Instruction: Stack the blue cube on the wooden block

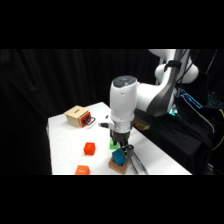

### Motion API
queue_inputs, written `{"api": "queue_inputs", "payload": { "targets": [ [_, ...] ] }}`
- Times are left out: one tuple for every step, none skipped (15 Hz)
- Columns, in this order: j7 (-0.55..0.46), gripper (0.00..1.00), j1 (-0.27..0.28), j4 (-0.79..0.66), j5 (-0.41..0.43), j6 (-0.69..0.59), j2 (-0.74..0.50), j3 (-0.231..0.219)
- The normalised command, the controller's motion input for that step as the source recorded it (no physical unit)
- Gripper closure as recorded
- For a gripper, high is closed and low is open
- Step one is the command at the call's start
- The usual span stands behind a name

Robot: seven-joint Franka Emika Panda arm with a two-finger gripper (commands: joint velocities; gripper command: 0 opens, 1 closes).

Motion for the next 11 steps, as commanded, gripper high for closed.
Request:
{"api": "queue_inputs", "payload": {
  "targets": [
    [-0.09, 0.00, -0.038, -0.01, 0.183, -0.40, -0.39, 0.059],
    [-0.10, 0.00, -0.054, 0.02, 0.181, -0.40, -0.37, 0.061],
    [-0.10, 0.00, -0.067, 0.06, 0.171, -0.40, -0.34, 0.060],
    [-0.09, 0.00, -0.080, 0.09, 0.178, -0.39, -0.30, 0.064],
    [-0.11, 0.00, -0.095, 0.12, 0.191, -0.37, -0.26, 0.069],
    [-0.11, 0.00, -0.102, 0.13, 0.188, -0.36, -0.22, 0.071],
    [-0.11, 0.00, -0.106, 0.13, 0.182, -0.33, -0.20, 0.069],
    [-0.10, 0.00, -0.107, 0.12, 0.168, -0.30, -0.17, 0.067],
    [-0.12, 0.00, -0.108, 0.11, 0.163, -0.29, -0.16, 0.069],
    [-0.13, 0.00, -0.106, 0.09, 0.165, -0.27, -0.15, 0.071],
    [-0.17, 0.00, -0.114, 0.08, 0.202, -0.28, -0.14, 0.078]
  ]
}}
